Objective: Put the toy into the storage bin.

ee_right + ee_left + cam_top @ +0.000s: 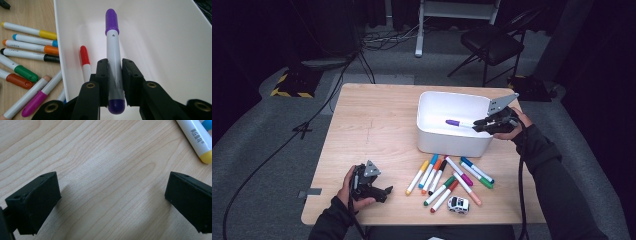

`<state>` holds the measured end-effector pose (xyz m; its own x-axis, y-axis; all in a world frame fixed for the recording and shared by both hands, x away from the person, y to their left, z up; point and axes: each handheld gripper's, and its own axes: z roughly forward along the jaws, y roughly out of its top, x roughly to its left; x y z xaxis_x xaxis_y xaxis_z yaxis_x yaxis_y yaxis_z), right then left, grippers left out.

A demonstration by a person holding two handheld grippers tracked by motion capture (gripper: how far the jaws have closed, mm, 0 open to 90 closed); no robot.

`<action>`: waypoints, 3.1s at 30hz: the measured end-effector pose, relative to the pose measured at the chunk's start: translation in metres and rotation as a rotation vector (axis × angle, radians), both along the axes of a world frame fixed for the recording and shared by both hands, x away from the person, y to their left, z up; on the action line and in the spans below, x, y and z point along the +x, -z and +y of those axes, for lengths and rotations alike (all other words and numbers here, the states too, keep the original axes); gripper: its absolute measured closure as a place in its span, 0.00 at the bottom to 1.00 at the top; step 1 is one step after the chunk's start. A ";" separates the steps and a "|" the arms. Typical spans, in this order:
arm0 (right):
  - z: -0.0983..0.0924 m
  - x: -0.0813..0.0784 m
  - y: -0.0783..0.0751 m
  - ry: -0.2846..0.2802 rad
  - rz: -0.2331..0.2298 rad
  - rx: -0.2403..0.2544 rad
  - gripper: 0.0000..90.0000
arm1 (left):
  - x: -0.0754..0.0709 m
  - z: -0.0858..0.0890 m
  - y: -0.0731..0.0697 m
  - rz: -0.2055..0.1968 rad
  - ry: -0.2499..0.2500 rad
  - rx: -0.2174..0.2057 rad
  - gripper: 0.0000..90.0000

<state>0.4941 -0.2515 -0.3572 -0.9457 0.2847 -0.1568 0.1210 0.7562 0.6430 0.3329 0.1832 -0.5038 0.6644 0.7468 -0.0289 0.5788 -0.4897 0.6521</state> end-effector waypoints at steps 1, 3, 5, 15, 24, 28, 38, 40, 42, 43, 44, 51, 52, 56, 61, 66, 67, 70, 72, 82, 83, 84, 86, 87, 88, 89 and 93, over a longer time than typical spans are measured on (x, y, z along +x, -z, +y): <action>0.000 0.000 0.000 0.000 0.000 0.000 0.85 | 0.000 0.000 0.000 -0.001 0.001 0.000 0.00; -0.001 0.000 0.001 0.013 0.008 -0.011 0.85 | 0.000 0.000 0.000 0.001 0.000 0.000 0.00; -0.002 0.000 0.001 0.014 0.019 -0.021 0.85 | 0.000 0.000 0.000 0.002 -0.001 0.000 0.00; -0.010 -0.001 0.004 0.016 0.065 -0.060 0.85 | 0.000 0.000 0.000 0.001 -0.002 0.001 0.00; -0.018 -0.007 0.000 0.032 0.064 -0.022 0.86 | 0.000 0.000 0.000 0.000 0.000 0.000 0.00; -0.021 -0.009 -0.002 0.022 0.051 -0.003 0.85 | 0.000 0.000 0.000 0.001 -0.001 0.000 0.00; -0.042 -0.031 -0.011 0.085 -0.020 0.201 0.72 | 0.000 0.000 0.000 0.001 -0.001 0.000 0.00; -0.044 -0.034 -0.011 0.091 -0.024 0.226 0.71 | 0.000 0.000 0.000 -0.001 0.000 -0.001 0.00; -0.049 -0.040 -0.011 0.103 -0.045 0.253 0.69 | 0.000 0.000 0.000 0.001 -0.002 0.000 0.00; -0.051 -0.043 -0.011 0.104 -0.052 0.266 0.68 | 0.000 0.000 0.000 0.000 -0.001 0.000 0.00; -0.053 -0.047 -0.011 0.095 -0.058 0.280 0.66 | 0.000 0.000 0.000 0.002 -0.003 0.000 0.00; -0.066 -0.076 -0.005 0.114 -0.099 0.363 0.52 | 0.000 0.000 0.000 0.000 -0.002 0.000 0.00; -0.069 -0.084 0.002 0.121 -0.111 0.380 0.49 | 0.000 0.000 0.000 -0.001 -0.001 -0.001 0.00; -0.073 -0.096 0.023 0.161 -0.101 0.398 0.42 | 0.000 0.000 0.000 -0.001 -0.001 0.000 0.00; -0.076 -0.105 0.047 0.188 -0.095 0.396 0.38 | 0.000 0.000 0.000 -0.001 -0.003 0.000 0.00; -0.074 -0.108 0.084 0.215 -0.030 0.372 0.34 | 0.000 0.000 0.000 0.000 -0.004 -0.001 0.00; -0.072 -0.107 0.089 0.220 -0.014 0.361 0.34 | -0.001 0.000 0.000 -0.001 -0.006 0.002 0.00; -0.065 -0.106 0.112 0.219 0.023 0.288 0.34 | -0.001 0.000 0.000 -0.001 -0.007 0.001 0.00; -0.062 -0.105 0.119 0.227 0.033 0.263 0.34 | -0.001 0.000 0.000 -0.001 -0.008 0.001 0.00; -0.061 -0.096 0.139 0.253 0.091 0.216 0.38 | -0.001 0.000 0.000 -0.001 -0.007 0.001 0.00; -0.062 -0.095 0.140 0.251 0.097 0.216 0.45 | -0.001 0.000 0.000 -0.001 -0.007 0.001 0.00; -0.063 -0.095 0.141 0.242 0.102 0.207 0.49 | -0.001 0.000 0.000 -0.001 -0.007 0.001 0.00; -0.064 -0.095 0.143 0.250 0.097 0.198 0.50 | -0.001 0.000 0.000 -0.001 -0.008 0.001 0.00; -0.065 -0.095 0.143 0.245 0.099 0.202 0.52 | -0.001 0.000 0.000 -0.001 -0.008 0.001 0.00; -0.066 -0.096 0.143 0.244 0.099 0.200 0.53 | -0.001 0.000 0.000 -0.001 -0.008 0.001 0.00; -0.066 -0.096 0.143 0.241 0.088 0.201 0.55 | -0.001 0.000 0.000 -0.001 -0.007 0.001 0.00; -0.069 -0.098 0.144 0.216 0.074 0.217 0.75 | -0.001 0.000 0.000 -0.001 -0.008 0.001 0.00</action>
<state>0.3961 -0.3206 -0.5016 -0.8662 0.4997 -0.0030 0.3169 0.5540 0.7699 0.3323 0.1831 -0.5037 0.6587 0.7519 -0.0275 0.5819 -0.4859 0.6522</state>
